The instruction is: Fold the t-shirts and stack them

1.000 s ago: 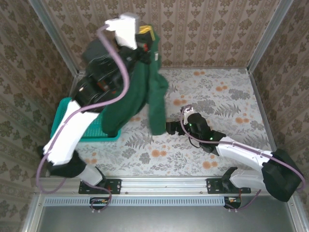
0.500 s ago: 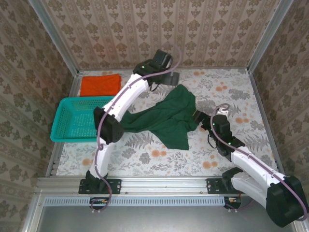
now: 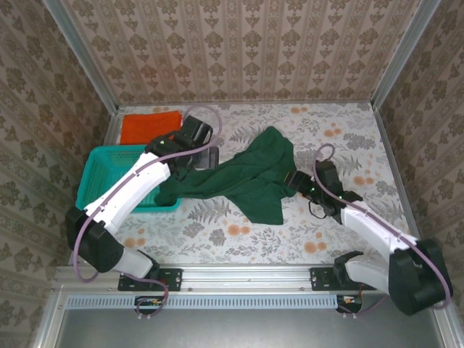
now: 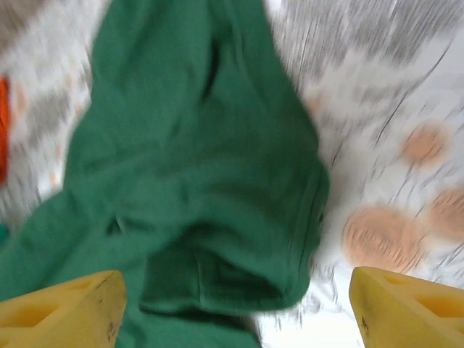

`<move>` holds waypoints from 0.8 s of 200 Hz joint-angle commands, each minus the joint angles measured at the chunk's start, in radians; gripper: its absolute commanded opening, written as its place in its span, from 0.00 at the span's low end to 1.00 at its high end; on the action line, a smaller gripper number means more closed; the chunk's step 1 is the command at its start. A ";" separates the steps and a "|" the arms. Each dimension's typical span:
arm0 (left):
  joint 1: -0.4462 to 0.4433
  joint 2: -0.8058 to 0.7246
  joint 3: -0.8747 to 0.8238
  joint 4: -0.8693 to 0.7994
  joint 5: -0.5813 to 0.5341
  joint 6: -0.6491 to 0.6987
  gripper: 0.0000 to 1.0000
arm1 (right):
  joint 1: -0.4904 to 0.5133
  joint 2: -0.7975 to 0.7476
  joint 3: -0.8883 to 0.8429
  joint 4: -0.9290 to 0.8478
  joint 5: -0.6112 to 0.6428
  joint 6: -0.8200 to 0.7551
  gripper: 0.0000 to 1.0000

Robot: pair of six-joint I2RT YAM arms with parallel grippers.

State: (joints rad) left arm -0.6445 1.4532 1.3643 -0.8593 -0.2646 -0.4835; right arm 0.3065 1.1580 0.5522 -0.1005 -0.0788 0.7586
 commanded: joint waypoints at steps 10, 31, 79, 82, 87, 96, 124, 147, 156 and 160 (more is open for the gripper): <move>0.007 -0.017 -0.084 -0.053 -0.099 -0.026 0.89 | 0.110 0.135 0.087 -0.097 -0.157 -0.072 0.85; -0.015 -0.075 -0.194 -0.024 -0.183 -0.040 0.88 | 0.174 0.248 0.153 -0.139 -0.130 -0.098 0.85; 0.026 -0.128 -0.354 0.025 -0.144 -0.033 0.76 | 0.206 0.381 0.178 -0.122 -0.092 -0.093 0.70; 0.027 -0.129 -0.359 0.029 -0.143 -0.034 0.74 | 0.207 0.386 0.181 -0.123 -0.090 -0.093 0.68; 0.028 -0.129 -0.367 0.035 -0.145 -0.033 0.70 | 0.210 0.395 0.184 -0.124 -0.086 -0.097 0.64; 0.029 -0.132 -0.382 0.052 -0.147 -0.031 0.64 | 0.211 0.407 0.184 -0.125 -0.079 -0.100 0.54; 0.040 -0.134 -0.402 0.080 -0.150 -0.026 0.41 | 0.210 0.388 0.161 -0.092 -0.067 -0.095 0.20; 0.043 -0.147 -0.396 0.098 -0.145 -0.025 0.15 | 0.210 0.327 0.144 -0.062 -0.074 -0.080 0.06; 0.043 -0.155 -0.387 0.101 -0.144 -0.023 0.06 | 0.209 0.296 0.147 -0.069 -0.069 -0.083 0.02; 0.043 -0.158 -0.381 0.101 -0.145 -0.022 0.03 | 0.209 0.283 0.150 -0.073 -0.067 -0.085 0.00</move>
State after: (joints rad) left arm -0.6121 1.3205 0.9760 -0.7647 -0.3981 -0.5072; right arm 0.5114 1.5265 0.7063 -0.1795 -0.1612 0.6704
